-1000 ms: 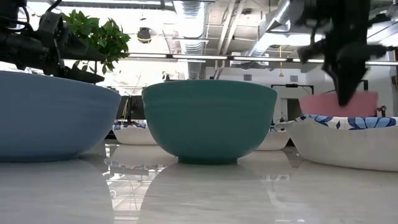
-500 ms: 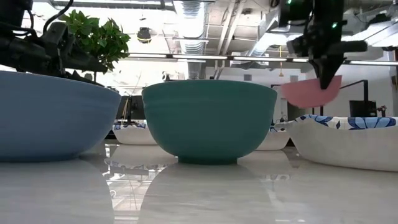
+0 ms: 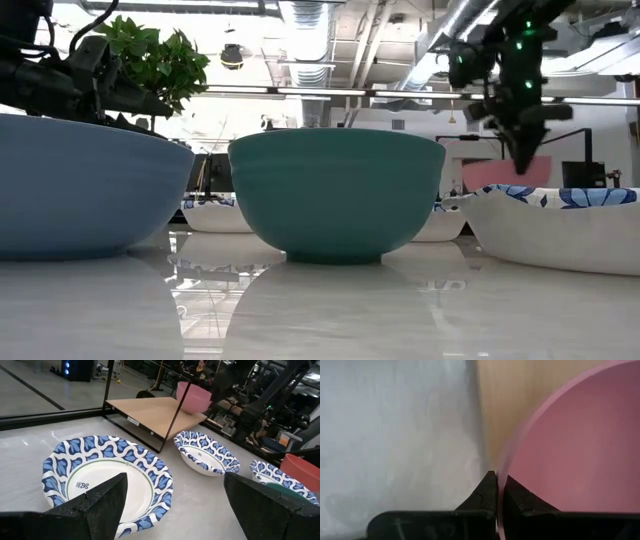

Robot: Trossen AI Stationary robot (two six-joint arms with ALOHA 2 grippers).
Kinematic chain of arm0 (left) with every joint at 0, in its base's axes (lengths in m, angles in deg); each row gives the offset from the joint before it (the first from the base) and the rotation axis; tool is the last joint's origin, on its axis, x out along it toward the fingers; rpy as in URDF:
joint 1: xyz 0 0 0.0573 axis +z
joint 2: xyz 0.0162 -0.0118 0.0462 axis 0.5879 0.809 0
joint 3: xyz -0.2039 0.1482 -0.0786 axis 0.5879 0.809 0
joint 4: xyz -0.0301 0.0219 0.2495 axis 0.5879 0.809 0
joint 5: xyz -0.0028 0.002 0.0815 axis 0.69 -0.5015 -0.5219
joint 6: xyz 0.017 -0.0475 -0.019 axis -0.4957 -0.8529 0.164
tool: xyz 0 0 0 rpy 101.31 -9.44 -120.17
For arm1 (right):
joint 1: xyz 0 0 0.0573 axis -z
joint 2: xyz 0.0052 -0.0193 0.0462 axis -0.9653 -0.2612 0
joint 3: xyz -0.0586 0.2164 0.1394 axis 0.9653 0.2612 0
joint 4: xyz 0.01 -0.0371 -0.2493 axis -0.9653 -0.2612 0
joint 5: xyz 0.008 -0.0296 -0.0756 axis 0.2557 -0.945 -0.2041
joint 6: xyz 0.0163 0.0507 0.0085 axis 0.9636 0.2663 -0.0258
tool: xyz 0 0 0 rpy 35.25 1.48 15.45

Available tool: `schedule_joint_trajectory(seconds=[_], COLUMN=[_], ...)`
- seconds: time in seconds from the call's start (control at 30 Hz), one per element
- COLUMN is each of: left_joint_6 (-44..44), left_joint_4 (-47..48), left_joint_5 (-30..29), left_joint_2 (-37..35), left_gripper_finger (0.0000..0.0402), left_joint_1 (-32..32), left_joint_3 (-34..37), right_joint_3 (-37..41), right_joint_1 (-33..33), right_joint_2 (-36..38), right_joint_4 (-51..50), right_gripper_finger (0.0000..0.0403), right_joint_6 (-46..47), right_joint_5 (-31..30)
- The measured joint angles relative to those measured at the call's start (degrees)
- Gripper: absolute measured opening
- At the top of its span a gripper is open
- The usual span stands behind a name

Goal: Place and stack bowls onto a shelf
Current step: Put the pink bowl on the shelf, then stack the orange bowl on top of the pink bowl on the shelf

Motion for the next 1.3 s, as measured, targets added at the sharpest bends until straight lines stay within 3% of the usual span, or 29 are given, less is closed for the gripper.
schedule_joint_trajectory(seconds=[0.57, 1.13, 1.3], left_joint_6=[0.6, 0.6, 0.6], left_joint_4=[0.0, 0.0, 0.0], left_joint_5=[-1.1, -1.7, -1.7], left_joint_2=[0.0, 0.0, 0.0], left_gripper_finger=[0.0318, 0.0318, 0.0318], left_joint_1=[0.0, 0.0, 0.0], left_joint_3=[0.0, 0.0, 0.0], right_joint_3=[2.5, 1.9, -0.3], right_joint_1=[9.0, 9.2, 8.9], right_joint_2=[0.1, 0.0, 0.0], right_joint_4=[7.8, 8.6, 8.5], right_gripper_finger=[0.0033, 0.0247, 0.0273], right_joint_6=[-6.4, -3.2, -1.8], right_joint_5=[2.7, 1.5, -5.0])
